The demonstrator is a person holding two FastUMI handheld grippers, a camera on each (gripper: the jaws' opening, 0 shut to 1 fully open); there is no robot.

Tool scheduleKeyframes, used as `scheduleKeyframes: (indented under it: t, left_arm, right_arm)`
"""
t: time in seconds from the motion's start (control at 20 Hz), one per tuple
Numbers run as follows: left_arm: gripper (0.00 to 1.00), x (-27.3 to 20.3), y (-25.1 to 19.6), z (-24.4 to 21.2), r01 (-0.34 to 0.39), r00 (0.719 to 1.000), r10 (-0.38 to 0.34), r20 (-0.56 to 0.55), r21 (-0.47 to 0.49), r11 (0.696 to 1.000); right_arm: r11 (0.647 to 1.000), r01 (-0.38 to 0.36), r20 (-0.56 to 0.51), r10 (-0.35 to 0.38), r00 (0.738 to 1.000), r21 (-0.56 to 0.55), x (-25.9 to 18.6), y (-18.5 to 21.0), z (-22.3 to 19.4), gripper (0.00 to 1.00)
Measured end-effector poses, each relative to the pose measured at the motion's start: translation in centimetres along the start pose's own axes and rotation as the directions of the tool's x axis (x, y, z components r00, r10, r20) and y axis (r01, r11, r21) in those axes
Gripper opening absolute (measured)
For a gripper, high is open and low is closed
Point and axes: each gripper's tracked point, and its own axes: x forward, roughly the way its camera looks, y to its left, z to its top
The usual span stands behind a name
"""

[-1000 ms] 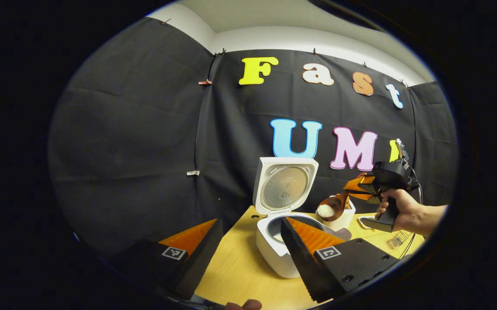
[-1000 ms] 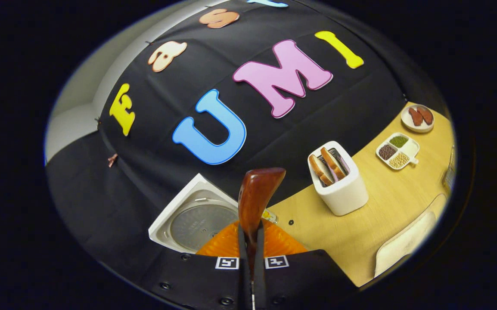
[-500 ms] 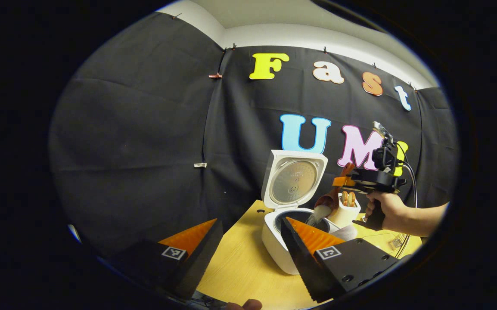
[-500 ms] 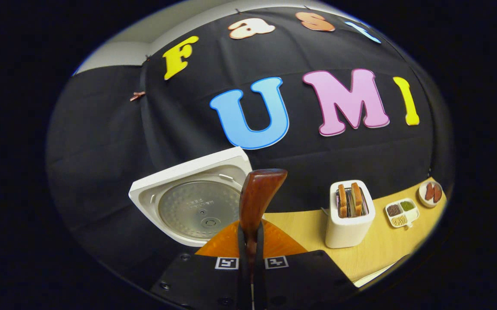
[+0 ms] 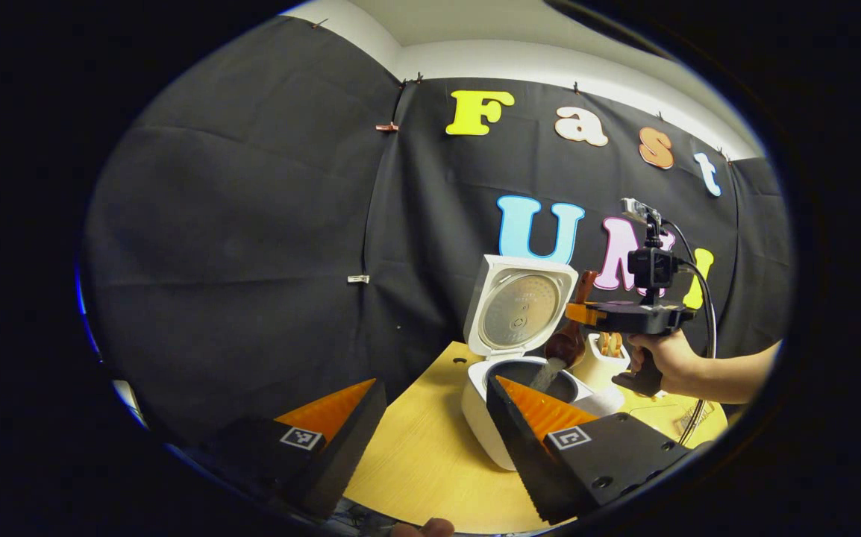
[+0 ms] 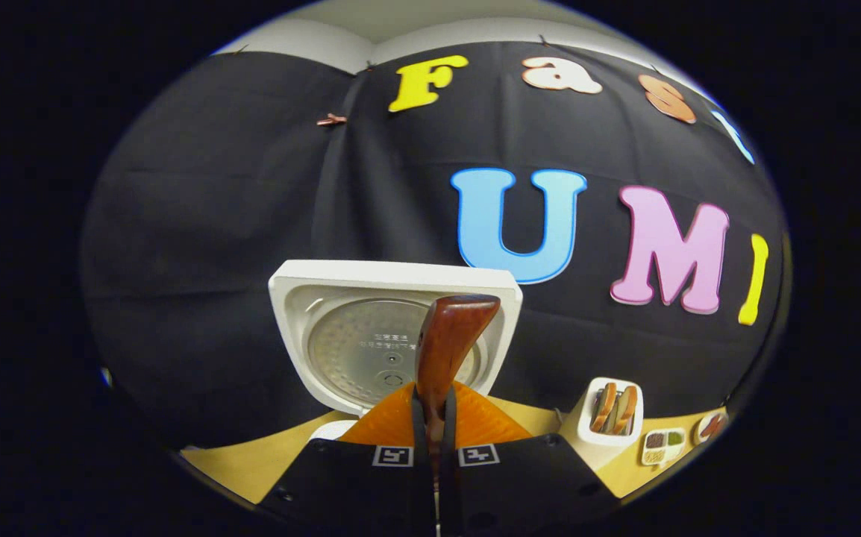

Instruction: Close the left gripper, press the button to open the rice cooker; take a wooden spoon from the chopstick holder with the right hand, scoop a spoonful of rice and pour it into the rice cooker, then put the wooden spoon back into the chopstick holder.

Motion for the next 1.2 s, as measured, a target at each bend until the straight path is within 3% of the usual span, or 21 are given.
scheduleKeyframes:
  t: [0.15, 0.35, 0.45, 0.55, 0.75, 0.85, 0.95, 1.05, 1.2]
  left_arm:
    - [0.94, -0.4, -0.2, 0.1, 0.003, 1.0, -0.003, 0.003, 0.02, 1.0]
    - [0.94, -1.0, -0.2, -0.1, 0.003, 1.0, -0.003, 0.001, 0.009, 1.0]
    - [0.94, -1.4, -0.2, -0.3, 0.002, 1.0, -0.002, -0.002, 0.006, 1.0]
    - [0.94, -1.9, -0.2, -0.5, -0.002, 1.0, 0.002, -0.003, 0.004, 1.0]
    - [0.94, -3.1, 0.2, -0.7, -0.018, 1.0, 0.018, -0.006, 0.015, 1.0]
    - [0.94, -3.4, 0.0, -0.8, -0.021, 1.0, 0.021, -0.009, 0.02, 1.0]
    - [0.98, -3.8, -0.4, -0.9, -0.018, 1.0, 0.018, -0.009, 0.02, 1.0]
    - [0.94, -4.0, -0.8, -0.9, -0.013, 1.0, 0.013, -0.008, 0.016, 1.0]
    - [0.94, -4.2, -1.8, -0.8, -0.001, 1.0, 0.001, -0.007, 0.014, 1.0]
  right_arm:
    - [0.981, -0.062, 0.02, 0.067, 0.998, -0.185, -0.2, 2.2, 0.5, 0.07]
    - [0.923, -0.13, 0.033, 0.152, 0.988, -0.363, -0.9, 5.3, 0.7, 0.07]
    - [0.894, -0.145, 0.028, 0.173, 0.984, -0.423, -1.1, 6.0, 0.4, 0.07]
    - [0.9, -0.157, 0.008, 0.175, 0.984, -0.407, -1.3, 6.0, 0.0, 0.07]
    - [0.981, -0.133, -0.021, 0.131, 0.991, -0.144, -1.2, 3.9, -0.2, 0.07]
    - [0.994, -0.101, -0.038, 0.102, 0.994, 0.03, -1.1, 1.9, 0.1, 0.07]
    - [0.978, -0.057, -0.044, 0.067, 0.997, 0.202, -1.4, -0.4, 0.2, 0.07]
    - [0.941, -0.018, -0.04, 0.034, 0.999, 0.338, -2.6, -2.8, 0.7, 0.07]
    - [0.899, 0.025, -0.015, -0.021, 1.0, 0.437, -5.1, -6.6, 1.8, 0.07]
